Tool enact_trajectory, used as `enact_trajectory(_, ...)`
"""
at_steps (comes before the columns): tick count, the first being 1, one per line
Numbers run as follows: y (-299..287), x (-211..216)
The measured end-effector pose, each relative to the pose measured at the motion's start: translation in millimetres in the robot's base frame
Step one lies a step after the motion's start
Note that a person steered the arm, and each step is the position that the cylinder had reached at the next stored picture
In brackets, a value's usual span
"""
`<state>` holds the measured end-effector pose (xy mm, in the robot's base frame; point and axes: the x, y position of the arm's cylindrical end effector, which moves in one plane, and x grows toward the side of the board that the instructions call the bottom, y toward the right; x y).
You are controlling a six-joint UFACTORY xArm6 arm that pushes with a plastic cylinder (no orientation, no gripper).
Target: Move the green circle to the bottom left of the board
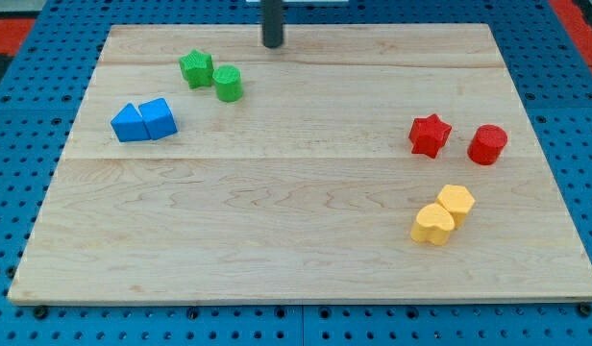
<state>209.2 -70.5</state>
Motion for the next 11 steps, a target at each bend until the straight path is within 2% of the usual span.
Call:
enact_trajectory(1, -80.3, 16.0)
enact_trajectory(3, -12.3, 97.8)
enact_trajectory(4, 52.9, 109.3)
enact_trajectory(5, 12.6, 146.1)
enact_trajectory(6, 63.9, 107.8)
enact_trajectory(7, 5.2, 127.7)
enact_trajectory(8, -23.0, 148.6)
enact_trajectory(9, -27.4, 98.6)
enact_trajectory(10, -74.3, 114.0)
enact_trajectory(11, -59.0, 165.6)
